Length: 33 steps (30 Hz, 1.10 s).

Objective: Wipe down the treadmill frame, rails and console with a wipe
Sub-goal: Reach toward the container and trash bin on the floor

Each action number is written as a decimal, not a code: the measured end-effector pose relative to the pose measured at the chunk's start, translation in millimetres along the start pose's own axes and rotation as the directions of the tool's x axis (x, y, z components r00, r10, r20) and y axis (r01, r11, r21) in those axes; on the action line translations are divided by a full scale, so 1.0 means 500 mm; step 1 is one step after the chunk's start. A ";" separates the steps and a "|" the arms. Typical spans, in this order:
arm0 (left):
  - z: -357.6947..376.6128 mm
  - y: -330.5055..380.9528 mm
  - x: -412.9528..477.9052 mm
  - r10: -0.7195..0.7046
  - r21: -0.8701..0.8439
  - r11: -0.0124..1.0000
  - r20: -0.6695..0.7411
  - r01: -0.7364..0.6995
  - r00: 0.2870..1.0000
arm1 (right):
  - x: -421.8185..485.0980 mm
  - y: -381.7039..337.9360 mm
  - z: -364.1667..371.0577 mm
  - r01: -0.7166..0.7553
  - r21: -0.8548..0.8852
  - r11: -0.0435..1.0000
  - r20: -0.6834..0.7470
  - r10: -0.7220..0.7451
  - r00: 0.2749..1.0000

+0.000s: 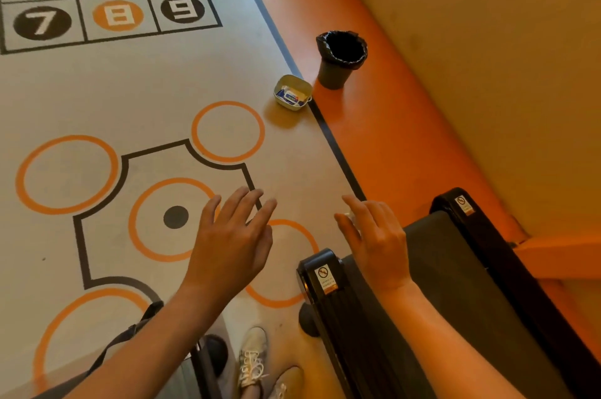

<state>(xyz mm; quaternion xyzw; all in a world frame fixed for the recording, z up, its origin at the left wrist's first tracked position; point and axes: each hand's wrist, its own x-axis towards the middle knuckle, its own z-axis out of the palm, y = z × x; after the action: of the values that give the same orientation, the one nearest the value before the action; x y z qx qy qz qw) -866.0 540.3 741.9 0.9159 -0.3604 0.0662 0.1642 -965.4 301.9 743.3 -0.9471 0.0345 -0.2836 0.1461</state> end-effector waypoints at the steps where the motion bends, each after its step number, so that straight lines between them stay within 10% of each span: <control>1: -0.014 0.009 0.011 0.013 0.002 1.000 0.003 -0.013 1.000 | 0.009 0.000 -0.011 -0.003 -0.013 1.000 -0.007 0.003 1.000; 33: -0.177 -0.221 0.827 0.366 0.090 0.926 0.037 -0.367 0.930 | 0.646 0.179 0.051 -0.311 -0.303 0.901 -0.207 0.256 0.944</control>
<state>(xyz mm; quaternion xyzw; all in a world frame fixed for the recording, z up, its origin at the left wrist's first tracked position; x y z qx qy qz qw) -488.4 383.2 896.0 0.8398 -0.5231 0.1039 0.1015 -679.7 175.2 866.6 -0.9167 0.2312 -0.3252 0.0214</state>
